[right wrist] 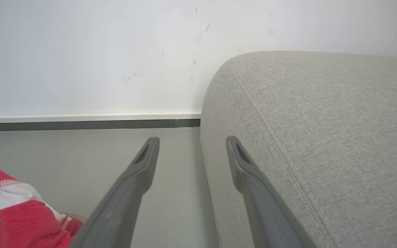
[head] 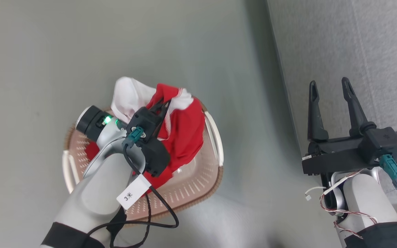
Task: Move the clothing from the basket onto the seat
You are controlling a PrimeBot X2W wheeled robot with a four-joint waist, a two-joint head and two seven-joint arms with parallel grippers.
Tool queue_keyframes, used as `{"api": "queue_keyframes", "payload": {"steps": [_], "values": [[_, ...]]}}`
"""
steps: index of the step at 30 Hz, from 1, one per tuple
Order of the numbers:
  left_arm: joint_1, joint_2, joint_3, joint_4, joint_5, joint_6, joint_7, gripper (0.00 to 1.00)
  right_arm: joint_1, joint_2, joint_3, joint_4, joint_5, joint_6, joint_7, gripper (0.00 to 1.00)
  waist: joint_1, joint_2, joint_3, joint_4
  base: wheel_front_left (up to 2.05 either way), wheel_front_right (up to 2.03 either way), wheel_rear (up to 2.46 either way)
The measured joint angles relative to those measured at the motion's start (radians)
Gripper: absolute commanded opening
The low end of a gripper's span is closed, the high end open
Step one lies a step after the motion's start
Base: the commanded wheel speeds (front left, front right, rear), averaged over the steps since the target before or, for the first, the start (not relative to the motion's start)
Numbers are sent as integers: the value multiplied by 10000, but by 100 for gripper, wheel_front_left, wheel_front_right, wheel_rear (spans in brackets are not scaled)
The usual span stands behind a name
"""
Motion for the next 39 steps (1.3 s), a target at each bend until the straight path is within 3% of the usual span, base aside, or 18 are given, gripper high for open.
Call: {"api": "queue_keyframes", "payload": {"steps": [15, 24, 39], "values": [[162, -92, 151, -1463, -1037, -81, 0, 0, 52, -50, 12, 1133, 59, 445, 2, 100, -1, 0, -2239, 517, 0, 0, 0], [166, -90, 435, -1521, -1620, -153, -2, 0, 91, -44, 199, 1724, 61, 708, 2, 100, 0, 0, -3452, 632, 0, 0, 0], [614, 90, 182, -1285, -2617, -153, -2, 0, 322, -13, 1221, 2901, 15, 1501, 2, 100, 0, 0, -5694, 635, 0, 0, 0]]}}
